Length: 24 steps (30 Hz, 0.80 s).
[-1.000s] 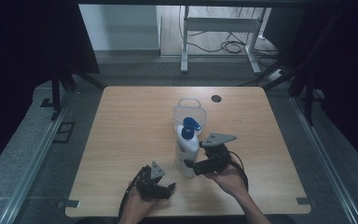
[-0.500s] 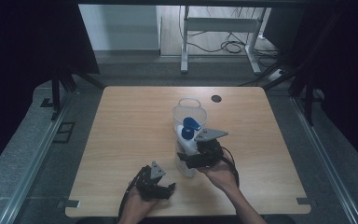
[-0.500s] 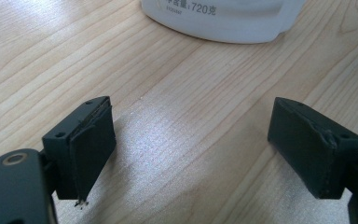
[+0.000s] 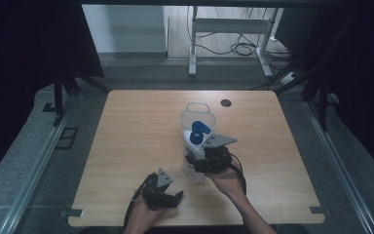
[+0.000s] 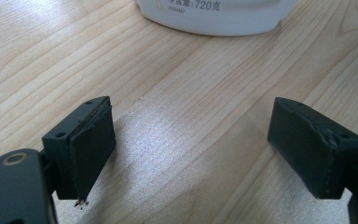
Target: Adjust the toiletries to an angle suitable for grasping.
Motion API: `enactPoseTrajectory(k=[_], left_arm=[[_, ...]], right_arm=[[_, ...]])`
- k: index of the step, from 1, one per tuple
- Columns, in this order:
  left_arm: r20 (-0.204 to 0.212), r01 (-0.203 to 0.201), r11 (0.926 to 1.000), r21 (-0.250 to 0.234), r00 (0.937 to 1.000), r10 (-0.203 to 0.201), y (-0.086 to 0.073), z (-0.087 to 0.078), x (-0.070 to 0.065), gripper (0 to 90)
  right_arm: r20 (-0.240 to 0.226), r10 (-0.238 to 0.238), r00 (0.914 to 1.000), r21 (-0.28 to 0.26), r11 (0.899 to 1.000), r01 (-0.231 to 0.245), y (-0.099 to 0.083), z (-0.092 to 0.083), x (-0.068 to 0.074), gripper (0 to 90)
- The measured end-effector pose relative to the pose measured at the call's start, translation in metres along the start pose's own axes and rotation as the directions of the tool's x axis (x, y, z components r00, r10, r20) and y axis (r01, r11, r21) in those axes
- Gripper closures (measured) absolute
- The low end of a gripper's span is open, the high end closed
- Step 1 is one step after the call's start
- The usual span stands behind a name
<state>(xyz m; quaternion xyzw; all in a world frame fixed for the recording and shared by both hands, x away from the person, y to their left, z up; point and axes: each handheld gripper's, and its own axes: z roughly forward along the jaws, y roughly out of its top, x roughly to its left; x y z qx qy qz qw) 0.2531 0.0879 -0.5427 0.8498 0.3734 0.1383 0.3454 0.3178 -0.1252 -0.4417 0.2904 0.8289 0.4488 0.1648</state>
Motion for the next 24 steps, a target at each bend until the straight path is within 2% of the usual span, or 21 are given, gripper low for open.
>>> enactPoseTrajectory(k=[9, 16, 24], left_arm=[[0.0, 0.001, 1.0, 0.0, 1.0, -0.001, 0.0, 0.0, 0.0, 14.4], [0.0, 0.0, 1.0, -0.001, 1.0, 0.0, 0.0, 0.0, 0.0, 14.4], [0.0, 0.0, 1.0, -0.001, 1.0, 0.0, 0.0, 0.0, 0.0, 14.4]], right_arm=[[-0.001, 0.01, 0.9999, 0.013, 1.0, -0.01, 0.001, -0.003, -0.003, 36.6], [-0.059, 0.039, 0.9975, 0.015, 0.999, -0.038, 0.002, -0.01, -0.013, 37.0], [-0.074, 0.011, 0.9972, 0.017, 1.0, -0.01, 0.011, -0.017, -0.018, 37.1]])
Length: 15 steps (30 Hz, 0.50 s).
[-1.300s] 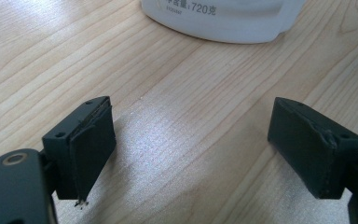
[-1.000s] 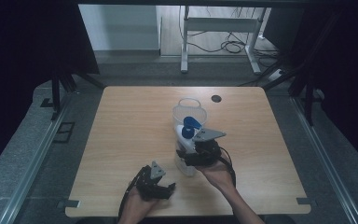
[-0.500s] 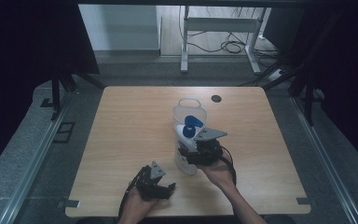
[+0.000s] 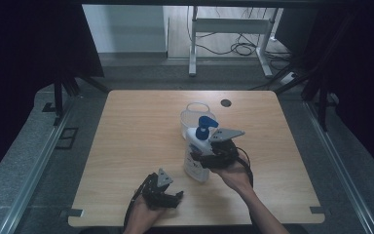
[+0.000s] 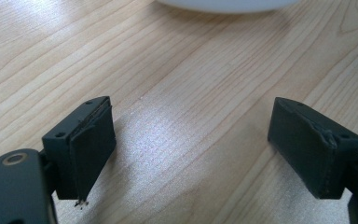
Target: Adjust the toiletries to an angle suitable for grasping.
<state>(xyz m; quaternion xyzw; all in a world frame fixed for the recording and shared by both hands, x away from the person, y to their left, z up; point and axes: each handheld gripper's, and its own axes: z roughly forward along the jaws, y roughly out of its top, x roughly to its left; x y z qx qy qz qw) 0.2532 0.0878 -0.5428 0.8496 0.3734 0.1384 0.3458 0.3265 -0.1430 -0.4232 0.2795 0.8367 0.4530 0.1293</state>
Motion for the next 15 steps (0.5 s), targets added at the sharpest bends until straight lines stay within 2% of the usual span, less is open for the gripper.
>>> enactPoseTrajectory(k=[7, 15], left_arm=[[0.0, 0.001, 1.0, 0.0, 1.0, -0.001, 0.0, 0.0, 0.0, 14.4], [0.001, 0.001, 1.0, -0.001, 1.0, -0.001, 0.0, 0.0, 0.0, 14.4]], right_arm=[[-0.029, -0.015, 0.9995, -0.004, 1.0, 0.015, 0.01, -0.006, -0.004, 37.2], [-0.042, -0.039, 0.9984, -0.01, 0.999, 0.038, 0.022, -0.013, -0.012, 37.2]])
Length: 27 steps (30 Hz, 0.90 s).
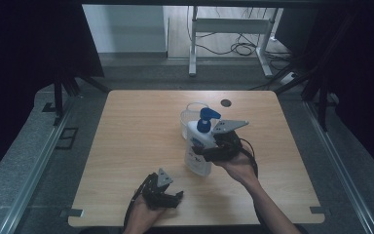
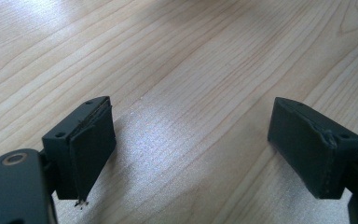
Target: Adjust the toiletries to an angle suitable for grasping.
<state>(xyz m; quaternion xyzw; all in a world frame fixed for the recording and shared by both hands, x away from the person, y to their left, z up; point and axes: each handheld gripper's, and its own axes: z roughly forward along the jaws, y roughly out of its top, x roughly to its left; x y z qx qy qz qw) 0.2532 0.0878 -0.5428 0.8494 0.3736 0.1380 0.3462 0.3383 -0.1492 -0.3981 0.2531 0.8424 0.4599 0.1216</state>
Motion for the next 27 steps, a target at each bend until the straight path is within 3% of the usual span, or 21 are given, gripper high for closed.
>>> enactPoseTrajectory(k=[17, 27], left_arm=[[0.001, 0.0, 1.0, 0.0, 1.0, 0.0, 0.0, 0.0, 0.0, 14.4], [0.001, 0.002, 1.0, 0.001, 1.0, -0.002, 0.0, 0.0, 0.0, 14.4]], right_arm=[[-0.066, -0.021, 0.9976, -0.018, 1.0, 0.02, 0.026, -0.013, -0.024, 37.2], [-0.084, -0.059, 0.9947, -0.007, 0.998, 0.059, 0.041, -0.017, -0.034, 37.3]])
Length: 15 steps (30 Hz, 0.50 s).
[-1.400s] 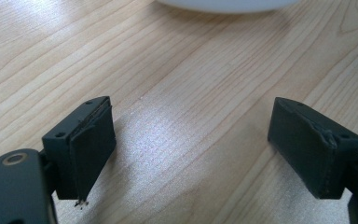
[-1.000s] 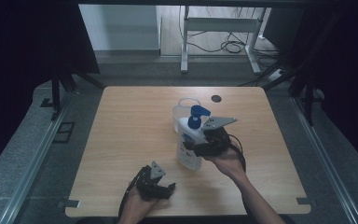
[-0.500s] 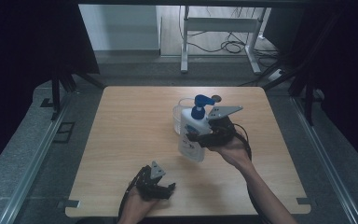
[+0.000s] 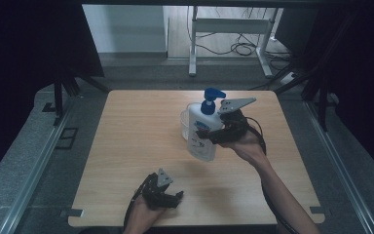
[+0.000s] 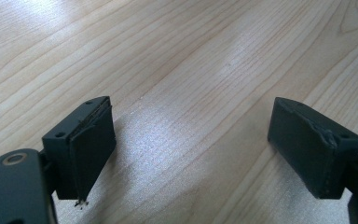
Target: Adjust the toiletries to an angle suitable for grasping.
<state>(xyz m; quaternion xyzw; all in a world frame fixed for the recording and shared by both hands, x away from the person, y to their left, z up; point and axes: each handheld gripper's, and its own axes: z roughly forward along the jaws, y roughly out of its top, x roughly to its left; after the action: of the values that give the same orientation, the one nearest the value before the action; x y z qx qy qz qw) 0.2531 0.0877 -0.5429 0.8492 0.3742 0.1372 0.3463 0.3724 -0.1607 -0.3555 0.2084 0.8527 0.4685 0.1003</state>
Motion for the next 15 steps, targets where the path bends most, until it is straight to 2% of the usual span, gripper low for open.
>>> enactPoseTrajectory(k=[10, 15], left_arm=[[0.0, 0.0, 1.0, 0.0, 1.0, 0.0, 0.0, 0.0, 0.0, 14.4], [0.001, 0.002, 1.0, 0.001, 1.0, -0.002, 0.0, 0.0, 0.0, 14.4]], right_arm=[[-0.031, -0.011, 0.9994, -0.013, 1.0, 0.011, 0.014, -0.002, -0.013, 37.3], [-0.033, -0.023, 0.9992, -0.018, 1.0, 0.023, 0.025, -0.003, -0.018, 37.4]])
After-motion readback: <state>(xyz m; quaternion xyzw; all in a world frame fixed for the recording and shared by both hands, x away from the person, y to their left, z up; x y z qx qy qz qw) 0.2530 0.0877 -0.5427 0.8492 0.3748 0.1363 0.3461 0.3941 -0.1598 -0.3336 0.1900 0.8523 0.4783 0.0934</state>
